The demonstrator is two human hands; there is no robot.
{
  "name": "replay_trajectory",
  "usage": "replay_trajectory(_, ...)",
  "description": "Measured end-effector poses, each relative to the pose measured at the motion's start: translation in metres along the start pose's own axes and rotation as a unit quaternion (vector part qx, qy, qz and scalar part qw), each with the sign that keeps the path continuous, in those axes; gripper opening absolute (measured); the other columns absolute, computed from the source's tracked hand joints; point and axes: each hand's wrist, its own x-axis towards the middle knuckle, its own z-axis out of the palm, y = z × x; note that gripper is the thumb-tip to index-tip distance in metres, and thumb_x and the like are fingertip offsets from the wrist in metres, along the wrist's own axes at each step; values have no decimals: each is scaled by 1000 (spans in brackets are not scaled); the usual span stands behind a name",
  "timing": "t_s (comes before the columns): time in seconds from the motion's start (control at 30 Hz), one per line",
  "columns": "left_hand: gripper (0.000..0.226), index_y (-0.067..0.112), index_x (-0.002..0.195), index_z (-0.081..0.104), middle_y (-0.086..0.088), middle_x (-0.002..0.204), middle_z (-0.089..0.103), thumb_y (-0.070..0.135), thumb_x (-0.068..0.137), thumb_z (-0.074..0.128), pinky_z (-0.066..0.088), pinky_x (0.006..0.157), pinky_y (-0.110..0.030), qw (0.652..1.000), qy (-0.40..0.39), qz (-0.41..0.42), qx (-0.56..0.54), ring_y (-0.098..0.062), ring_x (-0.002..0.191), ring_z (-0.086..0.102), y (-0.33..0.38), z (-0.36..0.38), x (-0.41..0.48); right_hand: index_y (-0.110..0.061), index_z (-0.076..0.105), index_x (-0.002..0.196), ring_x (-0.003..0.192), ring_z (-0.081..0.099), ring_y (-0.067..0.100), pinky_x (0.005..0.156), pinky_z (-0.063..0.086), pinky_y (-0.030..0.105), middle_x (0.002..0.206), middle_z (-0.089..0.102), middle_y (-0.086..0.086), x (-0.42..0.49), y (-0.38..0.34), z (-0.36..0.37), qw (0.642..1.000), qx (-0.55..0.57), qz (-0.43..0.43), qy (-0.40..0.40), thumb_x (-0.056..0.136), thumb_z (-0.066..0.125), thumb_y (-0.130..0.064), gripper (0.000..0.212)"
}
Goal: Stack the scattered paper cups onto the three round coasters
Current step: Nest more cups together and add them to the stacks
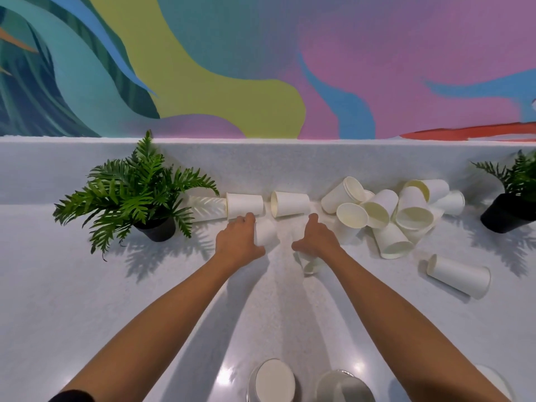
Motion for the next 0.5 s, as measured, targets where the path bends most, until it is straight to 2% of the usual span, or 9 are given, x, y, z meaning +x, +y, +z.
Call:
replay_trajectory(0.1, 69, 17, 124, 41, -3, 111, 54, 42, 71, 76, 50, 75, -36, 994, 0, -41, -105, -23, 97, 56, 6, -17, -11, -4, 15, 146, 115, 55, 30, 78, 43, 31, 128, 53, 12, -15, 3, -14, 999, 30, -23, 18, 80, 70, -36, 92)
replay_trajectory(0.17, 66, 15, 123, 42, -1, 106, 51, 39, 72, 77, 50, 76, -35, 972, -6, -83, -221, -22, 93, 53, 12, -29, -21, -4, 21, 144, 118, 53, 31, 81, 43, 33, 131, 52, 13, -30, 7, -25, 997, 54, -35, 35, 80, 70, -37, 87)
replay_trajectory(0.3, 55, 16, 122, 43, -6, 116, 52, 31, 78, 74, 48, 82, -37, 865, -41, -156, -476, -22, 97, 54, 32, -50, -44, -6, 29, 141, 117, 53, 31, 78, 41, 32, 130, 52, 13, -66, 18, -48, 990, 110, -49, 67, 80, 70, -37, 80)
replay_trajectory(0.4, 55, 15, 124, 46, -5, 117, 57, 34, 79, 72, 48, 86, -39, 824, -64, -150, -543, -19, 92, 58, 54, -63, -65, -9, 36, 137, 116, 52, 29, 87, 44, 35, 130, 52, 11, -98, 34, -63, 981, 153, -57, 104, 80, 71, -37, 73)
replay_trajectory(0.5, 60, 15, 127, 47, -5, 121, 57, 37, 78, 74, 48, 88, -42, 802, -80, -120, -580, -22, 101, 59, 78, -67, -84, -10, 38, 137, 117, 51, 27, 93, 44, 36, 132, 51, 10, -123, 54, -69, 968, 200, -66, 136, 79, 73, -37, 73)
